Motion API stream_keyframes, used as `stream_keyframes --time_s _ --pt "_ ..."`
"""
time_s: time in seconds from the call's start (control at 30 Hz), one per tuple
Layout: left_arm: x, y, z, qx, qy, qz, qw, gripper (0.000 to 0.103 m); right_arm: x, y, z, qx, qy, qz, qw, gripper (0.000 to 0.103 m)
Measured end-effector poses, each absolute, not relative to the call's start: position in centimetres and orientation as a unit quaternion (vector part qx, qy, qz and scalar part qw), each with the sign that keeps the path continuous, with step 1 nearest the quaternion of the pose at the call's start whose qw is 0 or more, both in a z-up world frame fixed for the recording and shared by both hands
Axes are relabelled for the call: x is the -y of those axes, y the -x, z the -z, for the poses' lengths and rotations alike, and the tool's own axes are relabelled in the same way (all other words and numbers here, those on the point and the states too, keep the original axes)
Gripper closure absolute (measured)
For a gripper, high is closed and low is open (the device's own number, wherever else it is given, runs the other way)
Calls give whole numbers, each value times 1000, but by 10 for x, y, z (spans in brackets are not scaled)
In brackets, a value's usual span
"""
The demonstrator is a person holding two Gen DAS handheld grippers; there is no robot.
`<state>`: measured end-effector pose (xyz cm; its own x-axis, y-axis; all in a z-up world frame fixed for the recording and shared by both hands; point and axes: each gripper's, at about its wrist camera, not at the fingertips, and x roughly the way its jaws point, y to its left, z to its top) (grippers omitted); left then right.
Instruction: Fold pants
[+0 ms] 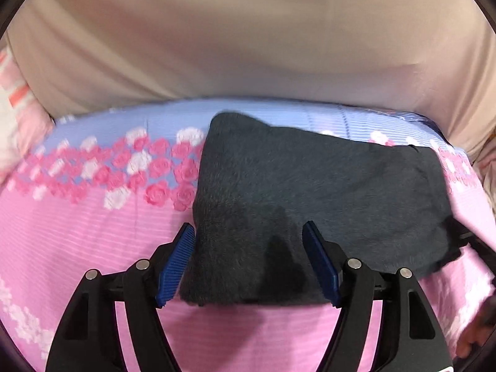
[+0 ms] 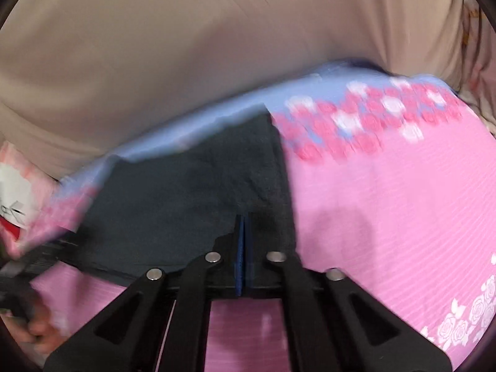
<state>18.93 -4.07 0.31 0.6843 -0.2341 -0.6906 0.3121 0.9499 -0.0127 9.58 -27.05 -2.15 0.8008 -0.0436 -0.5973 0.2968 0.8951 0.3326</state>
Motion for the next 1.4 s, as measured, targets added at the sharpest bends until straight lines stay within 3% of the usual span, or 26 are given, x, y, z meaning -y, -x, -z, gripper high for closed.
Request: stream_keyframes --time_s 0.27,0.67,0.7,0.8,0.83,1.13,1.4 --pt "33 -132 -21 -346 -68 154 923 33 227 -33 -23 -263 -183 68 945 98" --pt "-1 -50 10 -303 -70 136 941 28 179 52 19 -278 -136 127 942 94" --pt "-2 -45 13 -297 -74 135 942 26 177 54 19 -278 -137 125 942 92" --pt "0 -35 21 -281 -85 132 947 25 171 56 17 -270 -125 127 946 65" --pt "1 -35 24 -281 -90 128 947 24 171 55 19 -273 -123 123 946 61" --pt "-4 -49 33 -323 -67 141 933 24 186 47 34 -313 -165 129 926 60" --pt "-6 -52 34 -330 -59 149 930 24 168 42 30 -317 -107 147 931 54"
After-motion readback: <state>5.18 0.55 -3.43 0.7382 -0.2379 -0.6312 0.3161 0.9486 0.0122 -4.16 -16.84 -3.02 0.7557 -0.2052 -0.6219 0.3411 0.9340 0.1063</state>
